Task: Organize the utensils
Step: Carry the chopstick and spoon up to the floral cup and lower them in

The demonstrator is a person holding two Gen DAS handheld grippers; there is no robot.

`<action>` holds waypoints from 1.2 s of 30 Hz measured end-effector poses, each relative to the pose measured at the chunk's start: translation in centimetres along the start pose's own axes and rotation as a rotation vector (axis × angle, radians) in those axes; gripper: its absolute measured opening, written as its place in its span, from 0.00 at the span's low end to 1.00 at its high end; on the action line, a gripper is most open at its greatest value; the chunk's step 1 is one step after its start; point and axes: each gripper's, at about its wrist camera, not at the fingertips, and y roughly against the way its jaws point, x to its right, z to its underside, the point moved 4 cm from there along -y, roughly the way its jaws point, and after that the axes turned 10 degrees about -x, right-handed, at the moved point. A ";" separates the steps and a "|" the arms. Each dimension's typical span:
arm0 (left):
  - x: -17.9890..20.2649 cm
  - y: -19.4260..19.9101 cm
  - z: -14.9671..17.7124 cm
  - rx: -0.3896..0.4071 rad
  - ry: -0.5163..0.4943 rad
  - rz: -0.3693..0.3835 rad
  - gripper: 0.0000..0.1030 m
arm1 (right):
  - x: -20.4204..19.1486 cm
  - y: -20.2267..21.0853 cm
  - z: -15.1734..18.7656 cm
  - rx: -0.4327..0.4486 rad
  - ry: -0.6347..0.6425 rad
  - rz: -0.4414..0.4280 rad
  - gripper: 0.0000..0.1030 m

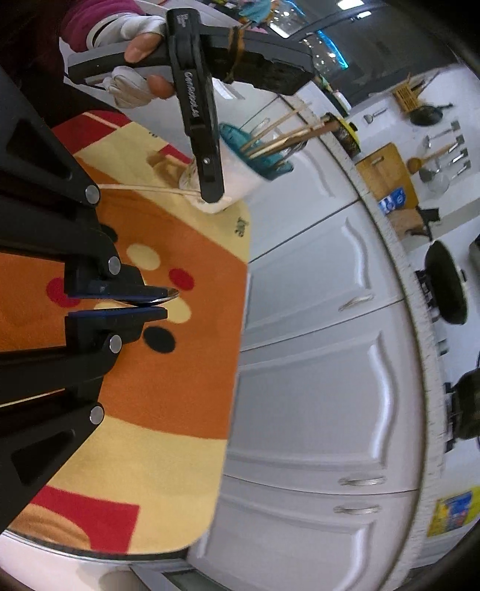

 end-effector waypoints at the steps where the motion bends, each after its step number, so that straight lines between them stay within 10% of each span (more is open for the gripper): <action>1: 0.0 0.6 0.1 0.009 0.000 0.002 0.05 | -0.5 0.5 -0.2 0.010 0.010 0.006 0.03; 36: -9.7 20.8 -1.1 0.380 0.085 -0.119 0.05 | -16.1 4.8 -8.6 0.165 0.255 -0.041 0.03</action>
